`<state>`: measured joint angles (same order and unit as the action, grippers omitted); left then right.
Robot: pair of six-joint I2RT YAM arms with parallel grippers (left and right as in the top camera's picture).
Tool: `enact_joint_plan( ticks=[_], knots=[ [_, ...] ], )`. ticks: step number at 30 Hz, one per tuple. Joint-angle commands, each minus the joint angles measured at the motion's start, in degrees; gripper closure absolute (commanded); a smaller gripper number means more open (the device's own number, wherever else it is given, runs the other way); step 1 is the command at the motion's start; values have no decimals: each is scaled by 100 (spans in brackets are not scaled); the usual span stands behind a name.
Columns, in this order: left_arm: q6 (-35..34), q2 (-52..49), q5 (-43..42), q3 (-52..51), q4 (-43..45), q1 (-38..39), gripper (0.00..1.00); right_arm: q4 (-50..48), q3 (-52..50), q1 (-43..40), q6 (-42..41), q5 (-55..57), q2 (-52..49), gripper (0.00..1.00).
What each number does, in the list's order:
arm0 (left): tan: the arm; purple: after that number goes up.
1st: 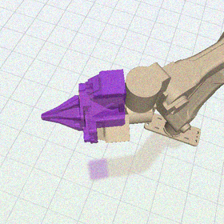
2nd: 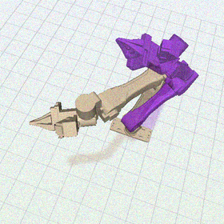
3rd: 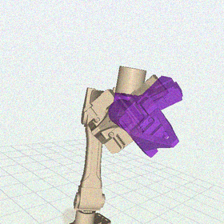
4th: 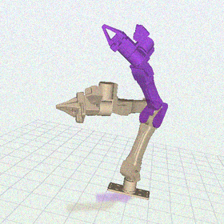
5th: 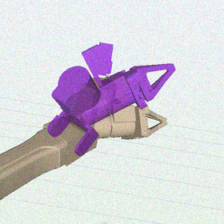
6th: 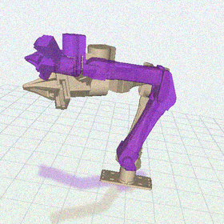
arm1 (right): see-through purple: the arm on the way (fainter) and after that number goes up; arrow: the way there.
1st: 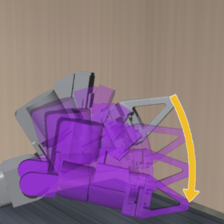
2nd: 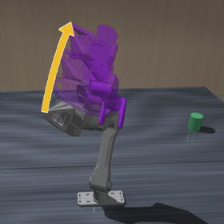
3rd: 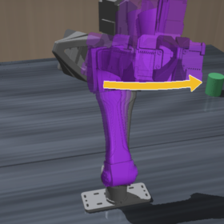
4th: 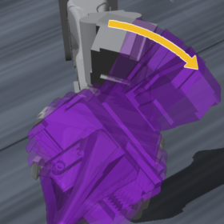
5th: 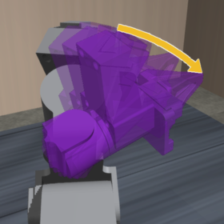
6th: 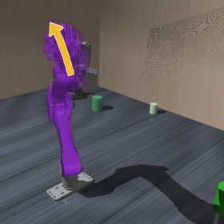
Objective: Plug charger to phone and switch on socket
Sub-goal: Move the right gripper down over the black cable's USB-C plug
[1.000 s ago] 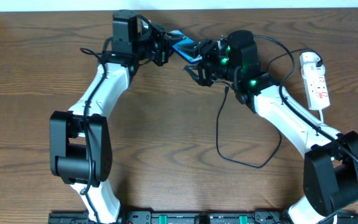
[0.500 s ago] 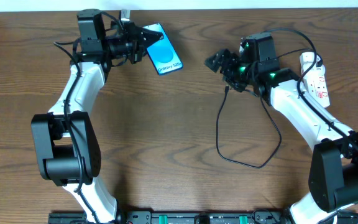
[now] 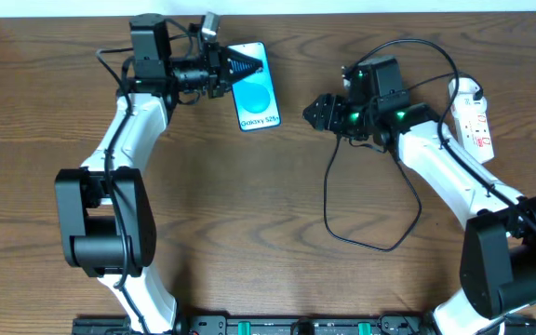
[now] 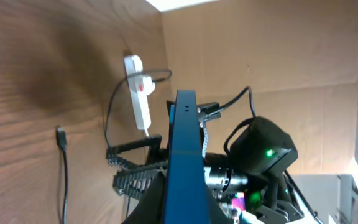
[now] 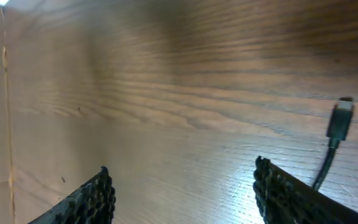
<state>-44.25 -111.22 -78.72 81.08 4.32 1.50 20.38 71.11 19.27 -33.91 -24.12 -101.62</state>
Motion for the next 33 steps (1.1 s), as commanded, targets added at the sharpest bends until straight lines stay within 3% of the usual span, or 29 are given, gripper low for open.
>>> enact_joint_plan(
  ticks=[1, 7, 14, 22, 28, 33],
  knots=[
    [269, 109, -330, -72, -184, 109, 93, 17, 37, 50, 339, -68, 26, 32],
    [15, 107, -122, -72, -271, 33, 93, 660, 175, 50, 354, 568, 26, 48],
    [-234, 107, 127, -72, -269, -267, 93, 2135, 977, 50, 356, 1628, 24, 48],
    [-326, 107, 181, -72, -271, -557, 93, 2712, 1408, 48, 201, 2046, -79, 53],
    [-323, 107, 184, -72, -271, -570, 93, 3554, 2339, 52, 293, 2050, -990, 54],
    [-326, 107, 179, -72, -273, -570, 93, 3512, 2562, 55, 70, 1899, -1613, 60]
  ],
)
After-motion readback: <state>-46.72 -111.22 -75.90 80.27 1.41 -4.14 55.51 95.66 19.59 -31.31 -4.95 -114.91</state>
